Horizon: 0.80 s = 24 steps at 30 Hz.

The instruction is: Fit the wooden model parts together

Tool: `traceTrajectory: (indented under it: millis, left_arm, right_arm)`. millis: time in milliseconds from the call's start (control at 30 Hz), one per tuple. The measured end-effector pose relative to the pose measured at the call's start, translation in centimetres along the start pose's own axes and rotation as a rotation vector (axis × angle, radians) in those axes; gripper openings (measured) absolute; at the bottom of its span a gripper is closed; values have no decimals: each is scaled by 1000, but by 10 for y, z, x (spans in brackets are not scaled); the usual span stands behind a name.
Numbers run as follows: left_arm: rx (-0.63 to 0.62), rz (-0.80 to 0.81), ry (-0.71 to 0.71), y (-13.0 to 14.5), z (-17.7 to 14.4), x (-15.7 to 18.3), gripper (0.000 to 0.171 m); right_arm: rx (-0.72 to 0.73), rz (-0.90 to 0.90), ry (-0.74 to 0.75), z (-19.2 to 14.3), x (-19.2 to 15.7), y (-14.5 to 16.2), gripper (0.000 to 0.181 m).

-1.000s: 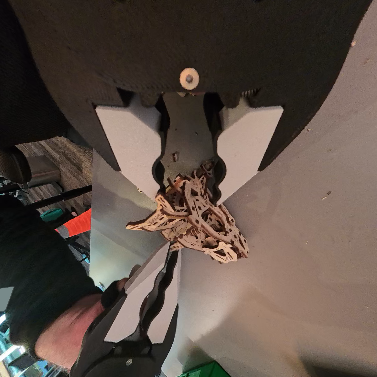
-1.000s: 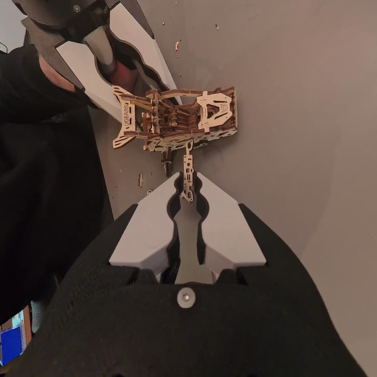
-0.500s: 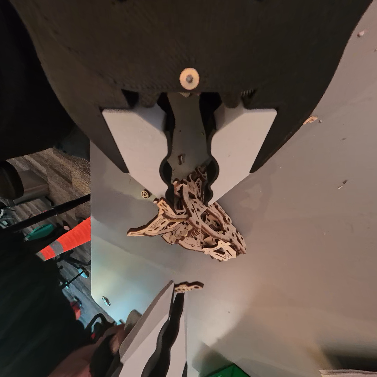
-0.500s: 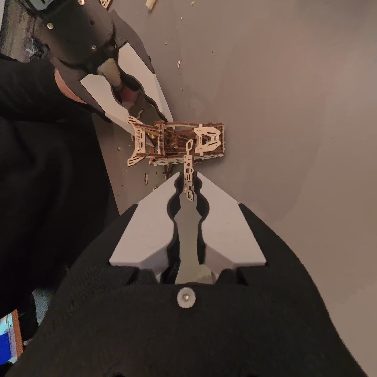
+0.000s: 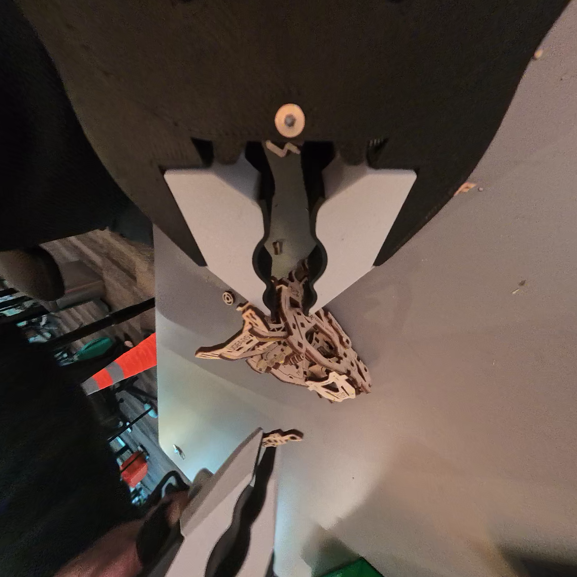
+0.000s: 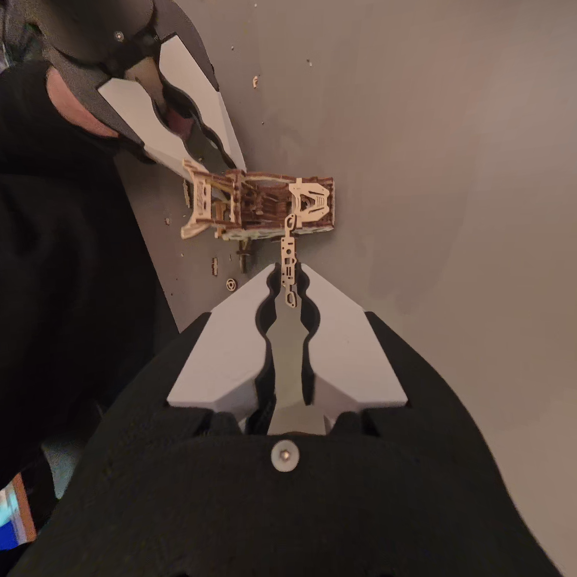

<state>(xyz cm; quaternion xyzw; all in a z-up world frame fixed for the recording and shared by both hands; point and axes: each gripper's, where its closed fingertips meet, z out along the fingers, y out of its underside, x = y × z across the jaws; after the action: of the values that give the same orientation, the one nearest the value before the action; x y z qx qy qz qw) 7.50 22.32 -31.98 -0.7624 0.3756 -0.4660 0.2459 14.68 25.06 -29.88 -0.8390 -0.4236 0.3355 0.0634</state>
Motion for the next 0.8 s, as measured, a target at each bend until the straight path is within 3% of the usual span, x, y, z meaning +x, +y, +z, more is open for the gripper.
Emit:
traceTrajectory:
  millis: [233, 533, 600, 667, 800]
  left_arm:
    - [113, -233, 164, -20, -18, -8, 5]
    - [116, -358, 216, -25, -17, -17, 5]
    - [113, -363, 220, -25, -16, -17, 5]
    - [112, -364, 224, -26, -16, -18, 5]
    - [104, -359, 237, -26, -15, -16, 5]
  right_arm:
    - [191, 70, -5, -8, 3, 25, 7]
    - [155, -4, 65, 15, -1, 60, 7]
    - [123, -29, 101, 22, 1, 65, 23]
    - [143, -63, 123, 21, 0, 61, 32]
    - [283, -189, 166, 5, -12, 32, 30]
